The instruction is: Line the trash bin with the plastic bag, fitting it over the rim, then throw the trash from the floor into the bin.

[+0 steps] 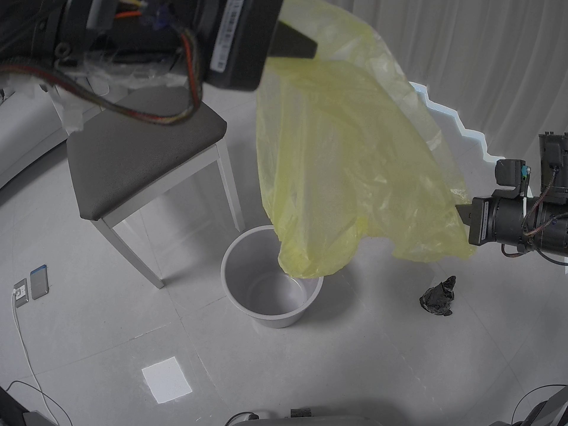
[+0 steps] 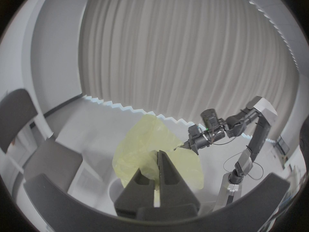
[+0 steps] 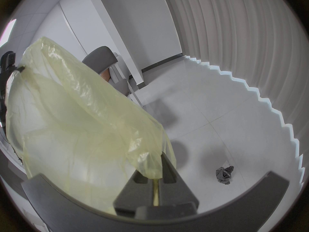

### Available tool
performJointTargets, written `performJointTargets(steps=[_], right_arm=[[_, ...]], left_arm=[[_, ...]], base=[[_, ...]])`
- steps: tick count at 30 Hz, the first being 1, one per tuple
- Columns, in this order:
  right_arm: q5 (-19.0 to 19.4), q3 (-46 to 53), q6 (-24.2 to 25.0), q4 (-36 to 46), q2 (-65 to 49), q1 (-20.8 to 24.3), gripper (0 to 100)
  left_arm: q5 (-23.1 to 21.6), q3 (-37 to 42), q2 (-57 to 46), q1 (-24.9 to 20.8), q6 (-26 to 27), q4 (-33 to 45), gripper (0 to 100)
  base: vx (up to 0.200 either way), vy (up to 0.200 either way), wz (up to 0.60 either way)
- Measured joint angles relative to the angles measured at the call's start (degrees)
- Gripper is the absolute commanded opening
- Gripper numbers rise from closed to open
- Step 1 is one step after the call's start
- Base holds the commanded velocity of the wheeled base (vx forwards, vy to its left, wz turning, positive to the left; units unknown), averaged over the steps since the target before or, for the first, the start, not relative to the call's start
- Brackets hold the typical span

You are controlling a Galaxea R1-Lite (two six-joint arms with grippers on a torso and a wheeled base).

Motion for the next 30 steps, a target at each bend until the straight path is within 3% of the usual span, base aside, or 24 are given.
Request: performJointTargets(steps=[4, 8, 15, 30], right_arm=[[-2.9, -1.3, 0.4, -0.1, 1.4, 1.8, 0], [-5.3, -3.0, 1.5, -0.3, 3.6, 4.0, 0], [-7.3, -7.9, 3.5, -1.8, 10.0, 7.3, 0], [-8.3, -21.1, 5.0, -3.0, 29.7, 10.7, 0]], left_arm=[[1.7, 6.0, -1.6, 0.3, -7.0, -0.8, 0], [1.3, 15.9, -3.9, 2.4, -10.7, -5.5, 0], [-1.9, 33.1, -7.1, 8.4, -13.7, -20.8, 0], [-9.7, 50.7, -9.1, 25.5, -18.7, -32.6, 0]], base=[[0.0, 0.0, 0.0], [0.0, 0.0, 0.0], [0.0, 0.0, 0.0], [0.0, 0.0, 0.0]])
